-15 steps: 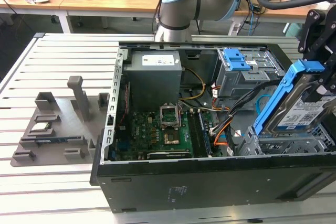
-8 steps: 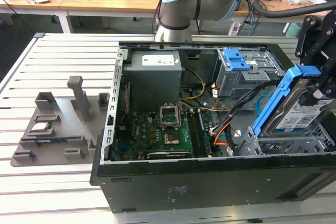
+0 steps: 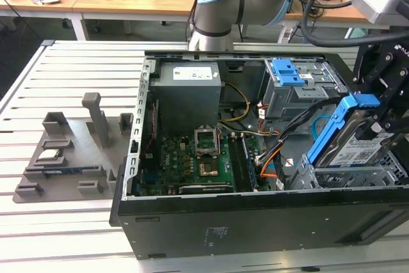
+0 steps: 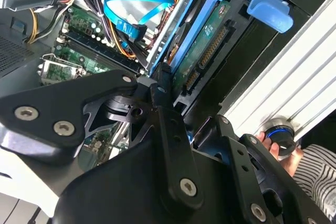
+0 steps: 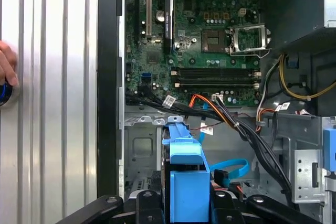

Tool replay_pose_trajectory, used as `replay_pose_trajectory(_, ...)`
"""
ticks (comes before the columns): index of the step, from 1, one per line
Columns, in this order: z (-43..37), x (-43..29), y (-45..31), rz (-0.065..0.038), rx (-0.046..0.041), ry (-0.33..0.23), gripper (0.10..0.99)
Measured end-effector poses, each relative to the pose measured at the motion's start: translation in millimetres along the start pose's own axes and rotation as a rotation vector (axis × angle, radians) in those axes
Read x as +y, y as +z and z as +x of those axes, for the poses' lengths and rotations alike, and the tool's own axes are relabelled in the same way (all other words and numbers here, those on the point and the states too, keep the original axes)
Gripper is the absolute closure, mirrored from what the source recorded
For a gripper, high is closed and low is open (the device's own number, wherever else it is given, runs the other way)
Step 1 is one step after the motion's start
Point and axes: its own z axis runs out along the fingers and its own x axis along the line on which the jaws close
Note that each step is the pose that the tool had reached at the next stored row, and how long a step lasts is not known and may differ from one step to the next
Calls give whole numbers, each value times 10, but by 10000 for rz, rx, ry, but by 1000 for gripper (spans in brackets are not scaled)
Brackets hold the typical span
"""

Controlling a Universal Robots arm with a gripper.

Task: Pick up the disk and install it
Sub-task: 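Insert the disk into the insertion slot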

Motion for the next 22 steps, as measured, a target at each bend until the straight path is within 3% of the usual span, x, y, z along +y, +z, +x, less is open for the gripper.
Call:
replay_pose_trajectory(14,7,-9,257,1,0,0,722)
replay_pose_trajectory(19,7,-9,265,0,-3,-1,722)
replay_pose_trajectory(22,7,-9,267,-1,-1,0,643)
